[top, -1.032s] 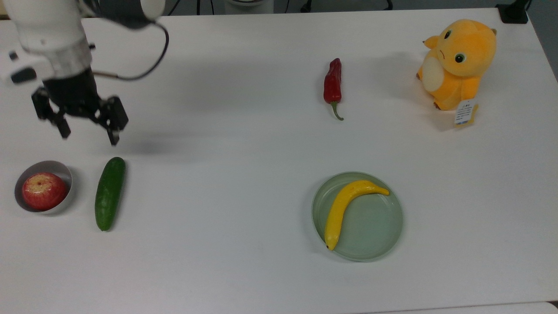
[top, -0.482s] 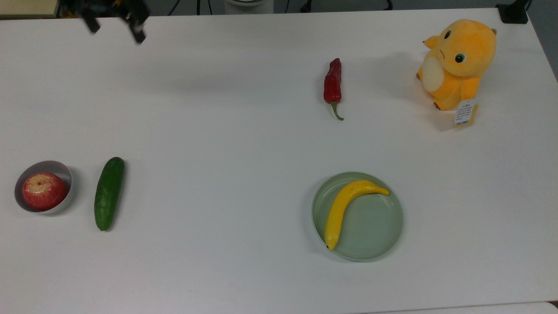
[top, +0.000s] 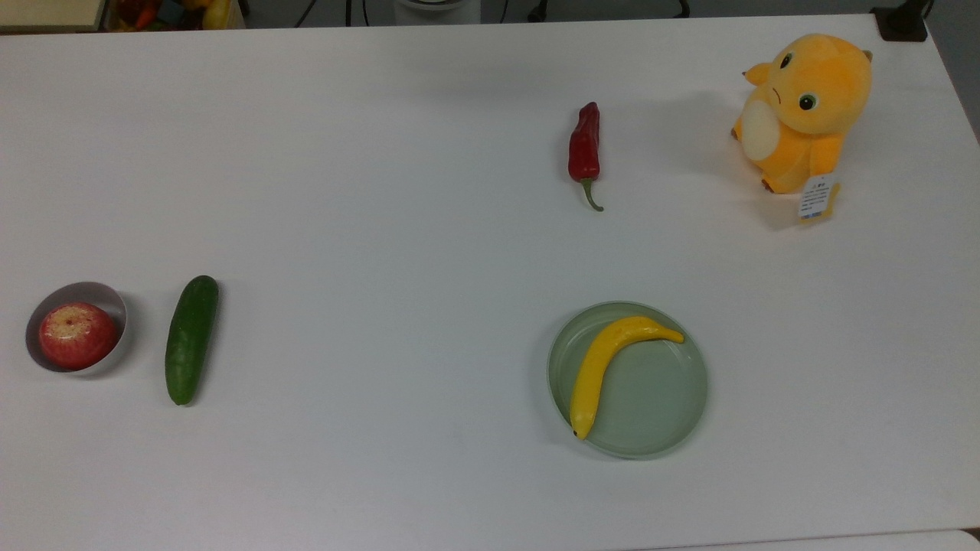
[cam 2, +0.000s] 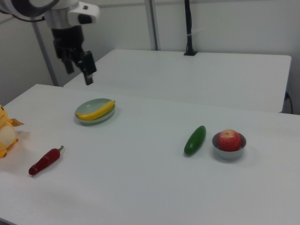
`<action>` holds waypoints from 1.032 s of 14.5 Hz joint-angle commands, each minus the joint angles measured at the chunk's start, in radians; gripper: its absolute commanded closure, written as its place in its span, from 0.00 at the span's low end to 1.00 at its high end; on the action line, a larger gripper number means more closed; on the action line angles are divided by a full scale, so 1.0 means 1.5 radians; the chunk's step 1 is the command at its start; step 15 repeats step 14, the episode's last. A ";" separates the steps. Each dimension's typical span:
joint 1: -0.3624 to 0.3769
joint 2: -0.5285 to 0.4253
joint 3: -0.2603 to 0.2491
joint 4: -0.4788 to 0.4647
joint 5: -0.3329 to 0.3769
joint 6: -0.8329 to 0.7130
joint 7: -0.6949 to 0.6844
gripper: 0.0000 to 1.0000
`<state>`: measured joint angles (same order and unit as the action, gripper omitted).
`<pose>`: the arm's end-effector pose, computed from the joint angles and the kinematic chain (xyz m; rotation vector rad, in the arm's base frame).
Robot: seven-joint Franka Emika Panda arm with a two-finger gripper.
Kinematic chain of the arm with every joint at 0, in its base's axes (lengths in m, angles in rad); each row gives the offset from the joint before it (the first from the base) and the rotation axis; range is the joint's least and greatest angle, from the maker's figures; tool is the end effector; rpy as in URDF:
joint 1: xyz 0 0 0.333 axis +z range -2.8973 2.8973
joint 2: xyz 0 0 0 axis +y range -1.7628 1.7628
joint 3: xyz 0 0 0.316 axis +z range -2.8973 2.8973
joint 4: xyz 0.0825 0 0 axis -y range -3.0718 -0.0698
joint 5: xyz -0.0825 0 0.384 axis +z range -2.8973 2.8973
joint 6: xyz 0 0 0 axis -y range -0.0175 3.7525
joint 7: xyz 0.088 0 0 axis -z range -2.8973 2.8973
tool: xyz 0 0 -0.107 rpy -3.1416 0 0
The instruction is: Put the cucumber on the left side of the bowl
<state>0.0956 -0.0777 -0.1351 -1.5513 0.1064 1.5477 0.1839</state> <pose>0.5277 -0.0126 0.6740 -3.0006 0.3269 -0.0978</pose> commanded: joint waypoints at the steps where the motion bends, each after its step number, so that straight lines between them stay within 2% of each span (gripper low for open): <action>1: 0.011 -0.024 0.045 -0.059 -0.015 0.028 -0.001 0.00; 5: 0.021 0.004 0.046 -0.069 -0.026 0.122 -0.063 0.00; 7: 0.021 0.022 0.046 -0.066 -0.035 0.123 -0.134 0.00; 8: 0.021 0.030 0.046 -0.066 -0.055 0.123 -0.191 0.00; 15: 0.022 0.028 0.046 -0.066 -0.055 0.116 -0.200 0.00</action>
